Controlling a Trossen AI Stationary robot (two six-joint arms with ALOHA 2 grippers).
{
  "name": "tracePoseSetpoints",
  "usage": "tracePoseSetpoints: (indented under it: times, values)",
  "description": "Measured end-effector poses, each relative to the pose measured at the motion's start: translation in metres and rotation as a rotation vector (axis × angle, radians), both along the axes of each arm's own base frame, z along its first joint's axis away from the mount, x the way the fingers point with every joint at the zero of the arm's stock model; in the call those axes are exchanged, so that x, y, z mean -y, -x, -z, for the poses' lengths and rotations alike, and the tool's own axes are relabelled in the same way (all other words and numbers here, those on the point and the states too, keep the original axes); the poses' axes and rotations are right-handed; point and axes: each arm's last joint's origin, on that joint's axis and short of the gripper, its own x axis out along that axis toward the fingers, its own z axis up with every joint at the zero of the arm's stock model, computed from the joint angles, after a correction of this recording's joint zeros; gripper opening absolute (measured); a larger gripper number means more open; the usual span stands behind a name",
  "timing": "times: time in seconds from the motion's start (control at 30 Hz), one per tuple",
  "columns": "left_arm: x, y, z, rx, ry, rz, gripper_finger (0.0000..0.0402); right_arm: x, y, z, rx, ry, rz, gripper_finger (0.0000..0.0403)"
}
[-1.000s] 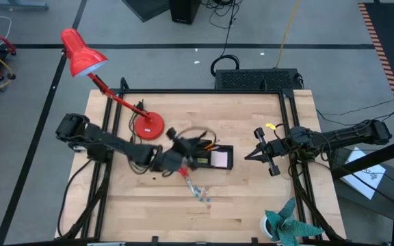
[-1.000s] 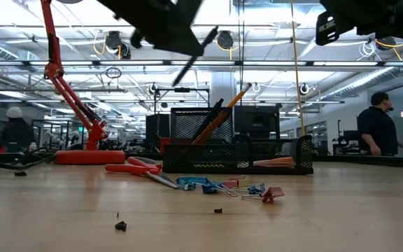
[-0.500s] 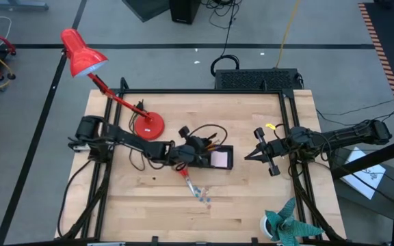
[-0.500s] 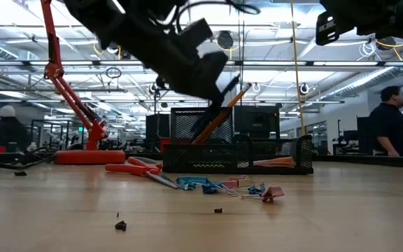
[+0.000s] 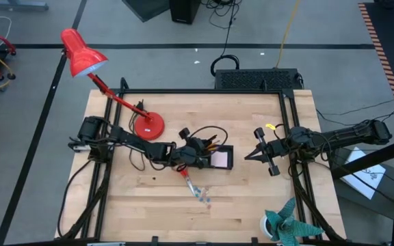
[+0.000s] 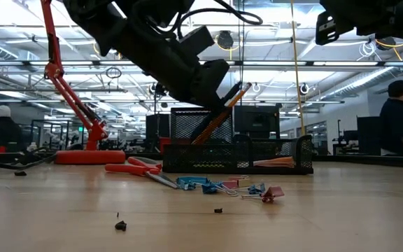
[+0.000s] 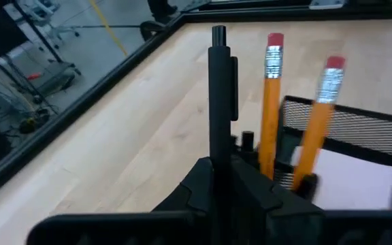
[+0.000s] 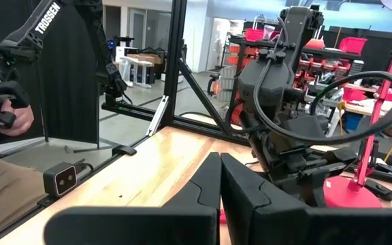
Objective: Pick and place office supplies into organizer
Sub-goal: Put the black pen into the black desk organizer, then put the pink binder clip into the black desk organizer
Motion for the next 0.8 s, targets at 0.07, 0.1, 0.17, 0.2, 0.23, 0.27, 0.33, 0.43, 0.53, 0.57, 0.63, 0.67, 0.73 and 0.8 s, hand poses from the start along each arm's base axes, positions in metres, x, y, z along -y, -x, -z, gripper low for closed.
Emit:
tracePoseSetpoints:
  times: [0.07, 0.1, 0.17, 0.2, 0.23, 0.27, 0.33, 0.43, 0.53, 0.57, 0.63, 0.67, 0.73, 0.8]
  values:
    - [0.000, 0.000, 0.000, -0.002, 0.020, 0.020, 0.0036, 0.000, 0.000, 0.000, -0.001, 0.000, 0.000, 0.0000]
    - [0.000, 0.000, 0.001, -0.003, 0.033, 0.022, 0.0041, 0.000, 0.000, 0.000, -0.001, 0.000, 0.000, 0.0000]
    - [-0.001, 0.000, 0.001, -0.007, 0.055, 0.025, 0.0060, 0.000, 0.000, 0.000, -0.001, 0.000, 0.000, 0.0000]
    - [-0.001, 0.000, 0.001, -0.008, 0.062, 0.021, 0.0072, 0.000, 0.000, 0.000, -0.001, 0.000, 0.000, 0.0000]
    - [-0.002, 0.001, 0.002, -0.009, 0.067, 0.016, 0.0083, 0.000, 0.000, 0.000, -0.001, 0.000, 0.000, 0.0000]
    - [-0.002, 0.001, 0.002, -0.009, 0.072, 0.011, 0.0093, 0.000, 0.000, 0.000, -0.001, 0.000, 0.000, 0.0000]
    - [-0.004, 0.001, 0.002, -0.008, 0.079, 0.004, 0.0108, 0.000, 0.000, 0.000, -0.001, 0.000, 0.000, 0.0000]
    - [-0.004, 0.000, 0.001, -0.010, 0.068, 0.010, 0.0123, 0.000, 0.000, 0.000, -0.001, 0.000, 0.000, 0.0000]
    - [-0.004, 0.002, -0.005, -0.014, 0.039, 0.037, 0.0127, 0.000, 0.000, 0.000, -0.001, 0.000, 0.000, 0.0000]
    - [-0.003, 0.002, -0.009, -0.009, 0.028, 0.046, 0.0127, 0.000, 0.000, 0.000, -0.001, 0.000, 0.000, 0.0000]
    - [-0.002, 0.007, -0.021, -0.005, -0.004, 0.062, 0.0126, 0.000, 0.000, 0.000, -0.003, 0.000, 0.000, 0.0000]
    - [0.000, 0.009, -0.030, 0.012, -0.024, 0.062, 0.0126, 0.000, 0.000, 0.000, -0.003, 0.000, 0.000, 0.0000]
    - [0.007, 0.018, -0.052, 0.046, -0.060, 0.077, 0.0128, 0.000, 0.000, 0.001, -0.008, 0.001, 0.000, 0.0000]
    - [0.017, 0.030, -0.074, 0.070, -0.091, 0.101, 0.0128, 0.000, 0.000, 0.001, -0.012, 0.001, 0.000, 0.0000]
